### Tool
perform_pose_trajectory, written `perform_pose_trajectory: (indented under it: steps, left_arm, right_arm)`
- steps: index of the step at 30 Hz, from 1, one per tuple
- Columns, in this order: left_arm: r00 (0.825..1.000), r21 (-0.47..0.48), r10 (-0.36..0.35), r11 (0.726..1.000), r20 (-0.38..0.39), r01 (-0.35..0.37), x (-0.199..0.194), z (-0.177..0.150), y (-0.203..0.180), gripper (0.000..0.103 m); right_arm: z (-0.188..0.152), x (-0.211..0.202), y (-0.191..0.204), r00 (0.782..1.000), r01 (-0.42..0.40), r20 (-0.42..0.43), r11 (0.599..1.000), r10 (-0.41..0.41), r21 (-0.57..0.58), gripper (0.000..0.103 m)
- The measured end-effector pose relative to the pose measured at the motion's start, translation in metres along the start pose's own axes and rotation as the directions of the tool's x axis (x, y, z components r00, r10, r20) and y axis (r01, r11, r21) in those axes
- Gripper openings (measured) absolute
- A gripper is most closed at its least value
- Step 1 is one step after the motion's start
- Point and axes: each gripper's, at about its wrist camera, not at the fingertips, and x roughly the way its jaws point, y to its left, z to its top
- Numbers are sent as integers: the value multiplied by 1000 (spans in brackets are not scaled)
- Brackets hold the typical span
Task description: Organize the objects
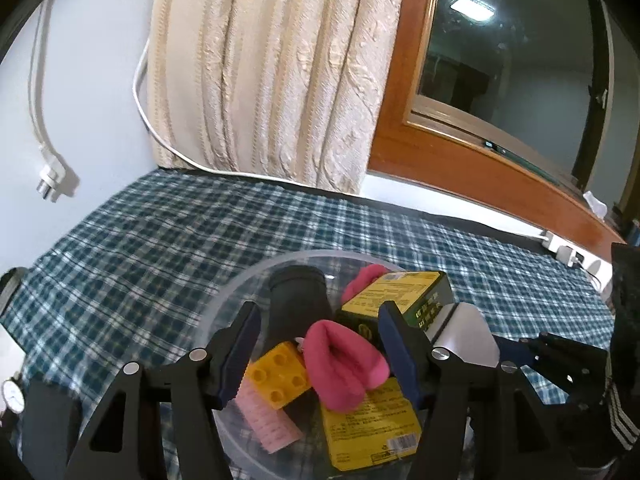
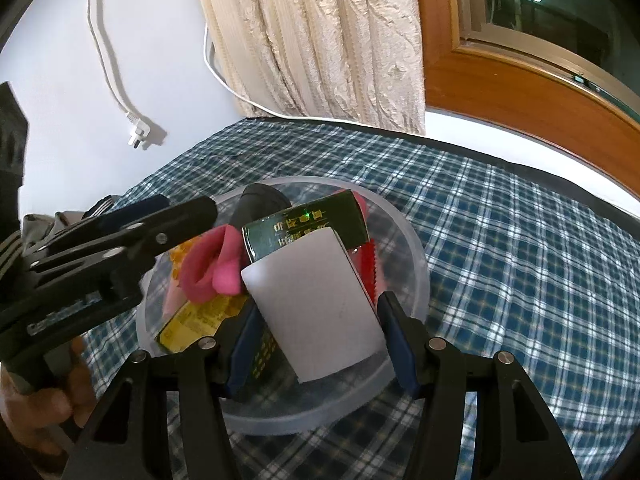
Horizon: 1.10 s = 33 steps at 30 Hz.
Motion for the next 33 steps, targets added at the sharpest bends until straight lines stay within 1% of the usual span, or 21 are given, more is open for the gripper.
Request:
perform_pose_trajectory:
  steps: [3, 10, 13, 14, 17, 26, 30, 33]
  left_arm:
    - [1000, -1, 21, 1000, 16, -21, -3, 1, 2, 75]
    - [999, -8, 46, 999, 16, -46, -2, 1, 5, 82]
    - [998, -16, 62, 998, 17, -61, -2, 1, 7, 90]
    - [997, -19, 69, 997, 19, -69, -3, 0, 8, 95]
    - [995, -36, 93, 995, 28, -92, -5, 1, 11, 101]
    - [991, -50, 127, 991, 46, -124, -9, 0, 14, 102]
    - [991, -63, 126, 990, 52, -123, -11, 1, 16, 102]
    - [991, -58, 124, 991, 49, -121, -11, 0, 15, 102]
  right_arm:
    - [4, 8, 4, 1000, -4, -10, 1000, 4, -6, 57]
    - [5, 12, 7, 1000, -10, -12, 1000, 10, -12, 57]
    - [4, 10, 6, 1000, -23, -12, 1000, 23, 7, 58]
    - [4, 9, 4, 1000, -28, -12, 1000, 28, 15, 58]
    - [2, 5, 2, 999, -37, -10, 999, 37, 24, 59]
    - [-9, -11, 2, 999, -48, -5, 999, 48, 26, 60]
    - [-13, -19, 0, 998, -55, 1, 998, 55, 28, 60]
    - [-13, -19, 4, 998, -57, -2, 998, 57, 7, 60]
